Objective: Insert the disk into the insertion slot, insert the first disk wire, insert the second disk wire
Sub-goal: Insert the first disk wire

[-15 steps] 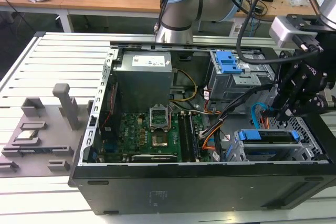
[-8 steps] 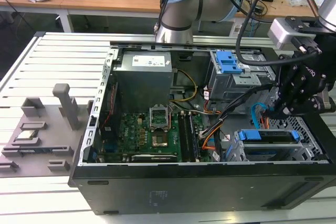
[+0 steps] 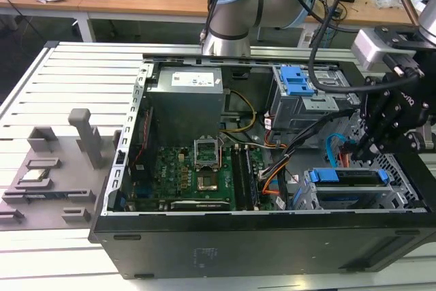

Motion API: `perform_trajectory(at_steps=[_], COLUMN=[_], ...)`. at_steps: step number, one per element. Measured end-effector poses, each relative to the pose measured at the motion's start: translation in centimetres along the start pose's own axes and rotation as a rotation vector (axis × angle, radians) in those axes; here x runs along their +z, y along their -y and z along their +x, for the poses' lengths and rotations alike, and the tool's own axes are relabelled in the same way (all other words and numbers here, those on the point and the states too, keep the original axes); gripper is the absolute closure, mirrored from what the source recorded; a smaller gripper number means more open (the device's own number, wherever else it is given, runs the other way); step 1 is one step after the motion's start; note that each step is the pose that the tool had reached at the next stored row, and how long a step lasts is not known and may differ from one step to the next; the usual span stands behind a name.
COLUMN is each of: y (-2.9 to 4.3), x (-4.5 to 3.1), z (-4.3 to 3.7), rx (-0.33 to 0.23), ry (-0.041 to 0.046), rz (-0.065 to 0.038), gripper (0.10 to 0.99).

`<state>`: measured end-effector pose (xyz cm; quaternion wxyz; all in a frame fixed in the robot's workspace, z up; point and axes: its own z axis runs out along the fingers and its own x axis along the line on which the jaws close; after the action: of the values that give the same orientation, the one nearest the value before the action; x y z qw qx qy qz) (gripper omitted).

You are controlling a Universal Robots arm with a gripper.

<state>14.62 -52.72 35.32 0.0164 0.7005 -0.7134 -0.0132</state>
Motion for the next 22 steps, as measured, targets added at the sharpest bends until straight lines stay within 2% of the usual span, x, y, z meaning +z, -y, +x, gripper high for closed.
perform_trajectory(at_steps=[3, 7, 15, 22], y=[0.05, 0.52, 0.81, 0.71], x=[0.07, 0.62, 1.16, 1.65], z=[0.92, 1.22, 1.21, 1.21], rx=[0.0, 0.0, 0.0, 0.0], ry=[-0.0001, -0.0004, -0.002, -0.0026], rz=[0.0, 0.0, 0.0, 0.0], gripper=[0.918, 0.918, 0.918, 0.918])
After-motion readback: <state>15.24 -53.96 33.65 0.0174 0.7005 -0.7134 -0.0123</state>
